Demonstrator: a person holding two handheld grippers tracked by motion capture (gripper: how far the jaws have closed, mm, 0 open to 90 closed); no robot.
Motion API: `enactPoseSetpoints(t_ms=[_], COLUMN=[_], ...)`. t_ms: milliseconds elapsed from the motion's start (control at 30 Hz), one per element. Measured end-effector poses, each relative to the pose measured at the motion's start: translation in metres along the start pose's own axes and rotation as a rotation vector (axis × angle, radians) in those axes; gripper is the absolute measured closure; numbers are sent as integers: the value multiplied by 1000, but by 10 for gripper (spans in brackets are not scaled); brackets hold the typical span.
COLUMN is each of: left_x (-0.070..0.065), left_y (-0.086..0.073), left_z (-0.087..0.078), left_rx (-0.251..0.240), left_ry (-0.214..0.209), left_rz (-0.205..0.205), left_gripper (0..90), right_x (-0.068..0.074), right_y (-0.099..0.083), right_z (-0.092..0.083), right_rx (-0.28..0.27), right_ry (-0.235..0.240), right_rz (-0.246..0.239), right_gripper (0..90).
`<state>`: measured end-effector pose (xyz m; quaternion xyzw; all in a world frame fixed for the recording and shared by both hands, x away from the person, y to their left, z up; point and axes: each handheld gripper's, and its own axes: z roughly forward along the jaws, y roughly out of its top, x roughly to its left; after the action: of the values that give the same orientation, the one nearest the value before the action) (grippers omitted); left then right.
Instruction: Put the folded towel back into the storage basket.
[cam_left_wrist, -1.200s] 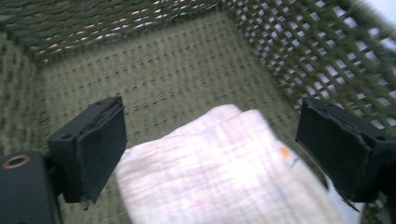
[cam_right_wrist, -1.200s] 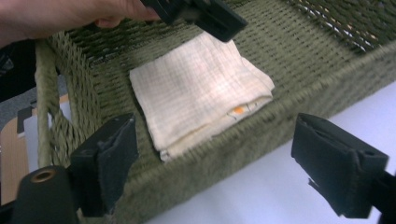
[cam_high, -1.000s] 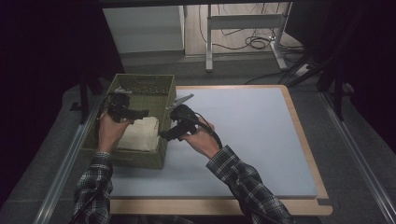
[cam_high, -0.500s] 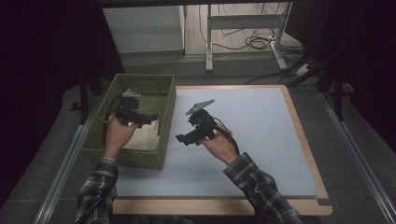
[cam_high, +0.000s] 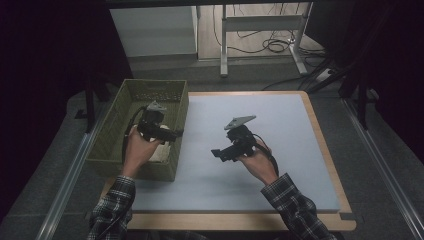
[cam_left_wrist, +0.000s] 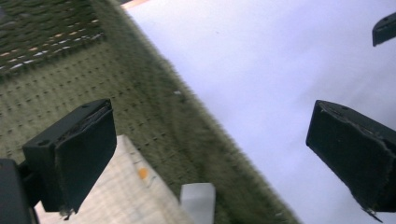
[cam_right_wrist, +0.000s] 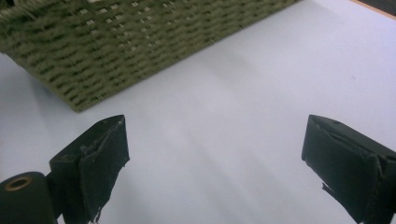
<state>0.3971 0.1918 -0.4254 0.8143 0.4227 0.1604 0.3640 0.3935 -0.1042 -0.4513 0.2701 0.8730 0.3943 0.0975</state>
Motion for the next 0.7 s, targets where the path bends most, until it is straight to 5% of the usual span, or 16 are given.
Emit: enactPoseSetpoints(t_ms=[267, 700], left_x=[-27, -67], left_y=[15, 27], left_z=[10, 28], left_rx=[47, 30], left_ry=[2, -41], left_rz=[47, 85], left_gripper=[21, 10], right_x=[-15, -36], right_y=[-24, -60], right_z=[-18, -47], right_rx=[-6, -11], right_ry=[-24, -57], right_rz=[27, 81], right_gripper=[74, 74])
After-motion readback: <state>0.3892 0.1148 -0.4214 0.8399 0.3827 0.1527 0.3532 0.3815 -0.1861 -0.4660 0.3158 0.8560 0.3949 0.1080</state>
